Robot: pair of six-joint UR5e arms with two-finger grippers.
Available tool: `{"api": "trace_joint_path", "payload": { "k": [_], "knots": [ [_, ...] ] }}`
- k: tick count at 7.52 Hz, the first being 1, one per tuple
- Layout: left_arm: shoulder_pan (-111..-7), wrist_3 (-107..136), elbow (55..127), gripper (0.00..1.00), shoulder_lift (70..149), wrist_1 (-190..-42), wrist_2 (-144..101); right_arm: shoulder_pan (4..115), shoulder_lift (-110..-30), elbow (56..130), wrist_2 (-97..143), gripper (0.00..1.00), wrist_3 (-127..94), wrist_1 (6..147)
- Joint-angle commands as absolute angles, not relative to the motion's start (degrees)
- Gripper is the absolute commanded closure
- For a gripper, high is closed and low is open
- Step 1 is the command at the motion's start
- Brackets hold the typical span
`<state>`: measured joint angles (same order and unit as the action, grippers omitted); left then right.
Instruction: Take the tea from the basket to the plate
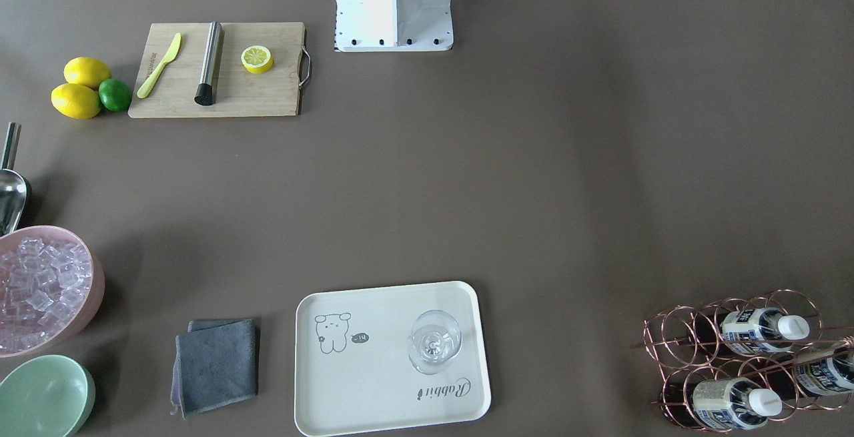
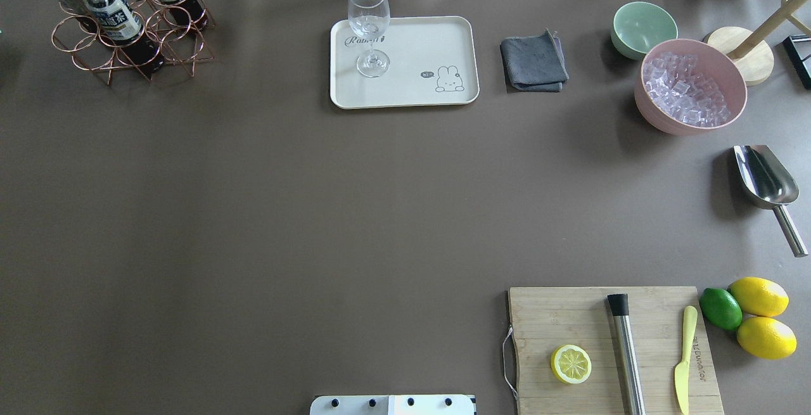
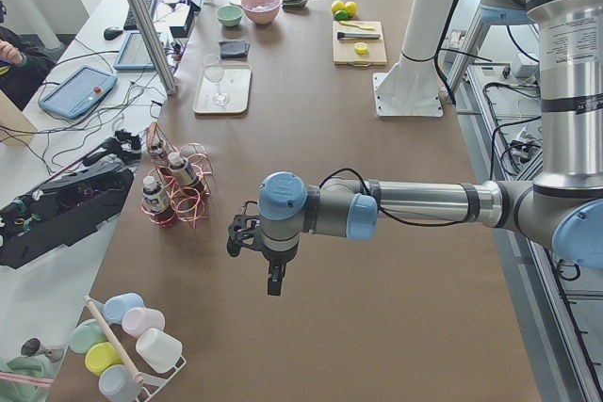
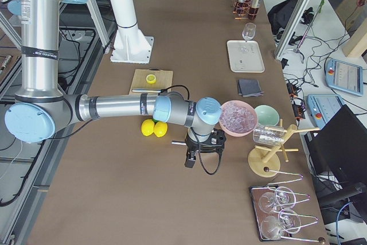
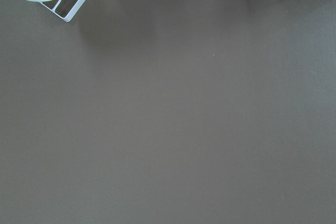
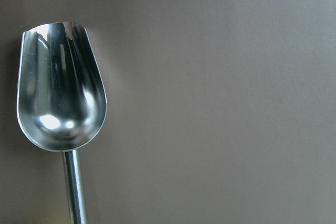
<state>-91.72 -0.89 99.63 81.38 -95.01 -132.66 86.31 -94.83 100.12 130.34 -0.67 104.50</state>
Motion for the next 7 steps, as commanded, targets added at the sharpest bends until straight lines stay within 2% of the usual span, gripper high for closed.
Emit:
{"api": "trace_joint_path", "payload": {
  "k": [1, 3, 7],
  "knots": [
    [-91.7, -1.1, 99.9, 0.02, 81.4, -95.0, -132.6, 86.3, -94.8, 100.1, 130.3, 0.01, -0.6, 104.5],
    [-91.6, -1.4, 99.9, 0.02, 82.3, -95.2, -132.4, 86.3, -94.8, 100.1, 130.3, 0.01, -0.6, 104.5],
    [-91.3, -10.4, 99.0, 0.02, 94.2, -94.8, -132.2, 86.3, -94.8, 100.1, 130.3, 0.01, -0.6, 104.5]
  ]
}}
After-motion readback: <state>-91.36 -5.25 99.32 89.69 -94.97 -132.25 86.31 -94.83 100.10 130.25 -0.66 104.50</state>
